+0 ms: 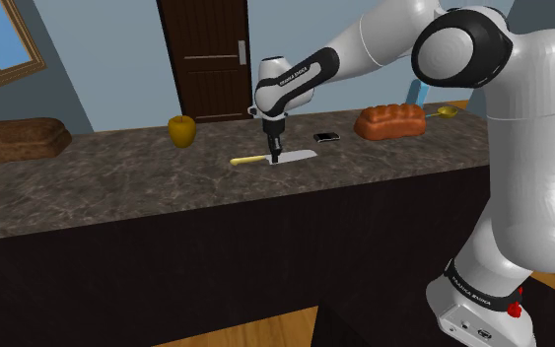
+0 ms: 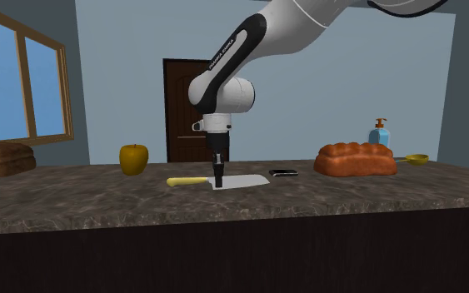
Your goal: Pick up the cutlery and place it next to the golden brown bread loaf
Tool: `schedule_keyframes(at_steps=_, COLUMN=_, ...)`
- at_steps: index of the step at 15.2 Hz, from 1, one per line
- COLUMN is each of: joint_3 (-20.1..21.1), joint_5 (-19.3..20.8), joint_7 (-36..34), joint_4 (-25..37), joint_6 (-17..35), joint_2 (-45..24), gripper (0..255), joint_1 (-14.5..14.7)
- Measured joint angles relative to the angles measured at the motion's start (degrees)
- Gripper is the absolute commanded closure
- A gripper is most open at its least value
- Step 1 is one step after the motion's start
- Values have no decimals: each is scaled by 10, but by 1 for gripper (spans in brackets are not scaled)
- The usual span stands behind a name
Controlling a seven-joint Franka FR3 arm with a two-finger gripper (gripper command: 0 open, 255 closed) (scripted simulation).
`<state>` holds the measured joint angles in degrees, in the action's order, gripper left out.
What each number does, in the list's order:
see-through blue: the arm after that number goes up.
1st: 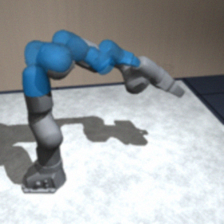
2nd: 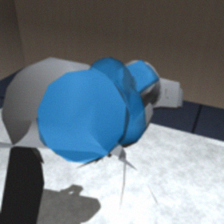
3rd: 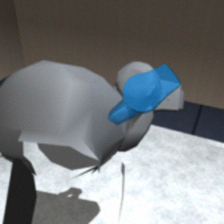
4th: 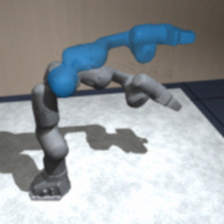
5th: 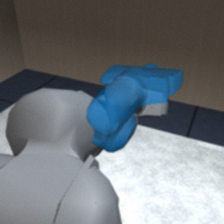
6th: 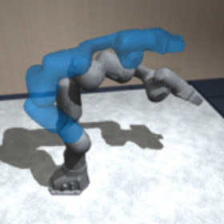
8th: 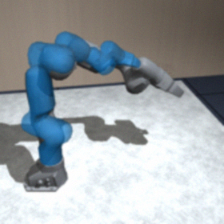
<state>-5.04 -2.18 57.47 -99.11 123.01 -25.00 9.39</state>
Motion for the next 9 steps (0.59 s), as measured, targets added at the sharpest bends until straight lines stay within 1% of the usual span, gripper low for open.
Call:
schedule_keyframes(at_steps=3, joint_3=0, joint_5=0, joint_7=0, joint_4=1, joint_6=-3, joint_2=2, gripper=255, joint_1=0)
schedule_keyframes(at_steps=9, joint_3=-1, joint_5=2, joint_7=-1, joint_4=18, joint_6=-38, joint_2=20, gripper=255, joint_1=0)
